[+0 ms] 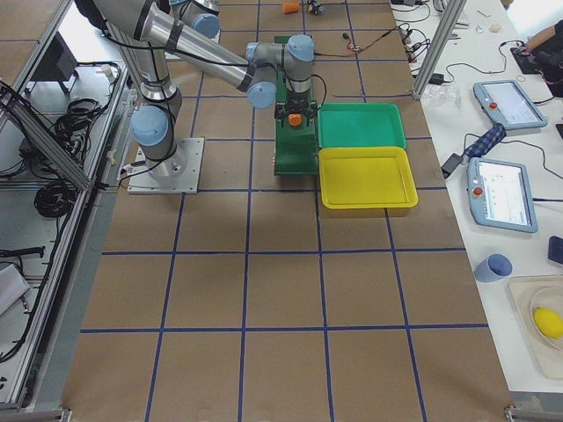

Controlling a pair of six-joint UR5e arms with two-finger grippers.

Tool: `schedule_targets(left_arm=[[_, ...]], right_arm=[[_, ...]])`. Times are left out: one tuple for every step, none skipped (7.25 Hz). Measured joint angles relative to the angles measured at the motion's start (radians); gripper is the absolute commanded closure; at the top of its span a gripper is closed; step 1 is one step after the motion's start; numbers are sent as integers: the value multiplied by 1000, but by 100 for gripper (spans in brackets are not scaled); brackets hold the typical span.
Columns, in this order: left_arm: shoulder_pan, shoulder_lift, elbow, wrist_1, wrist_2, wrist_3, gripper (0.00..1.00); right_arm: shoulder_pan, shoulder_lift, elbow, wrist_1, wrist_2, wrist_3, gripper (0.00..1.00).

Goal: Sort buttons by color to trays
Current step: 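Grasp the orange battery with the right gripper while the left grasps a button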

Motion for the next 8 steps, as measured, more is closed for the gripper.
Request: schedule_targets(left_arm=[[-2, -31, 24, 4, 0, 3, 0], [-6, -49, 31, 5, 1, 0, 0], [-13, -56, 30, 6, 5, -4, 0], [-24, -57, 18, 8, 8, -7, 0], [-30, -56, 3, 17, 9, -4, 0], [-29, -56, -8, 28, 10, 4, 0], [-28, -56, -13, 32, 11, 8, 0], [-25, -57, -15, 33, 12, 10, 0]], right_arm=[[0, 2, 0, 1, 1, 0, 0], [0, 5, 0, 1, 2, 0, 0], [0, 7, 0, 1, 2, 0, 0], [0, 8, 0, 1, 2, 0, 0], [0, 9, 0, 1, 2, 0, 0], [0, 9, 0, 1, 2, 0, 0], [0, 9, 0, 1, 2, 0, 0], [0, 9, 0, 1, 2, 0, 0]])
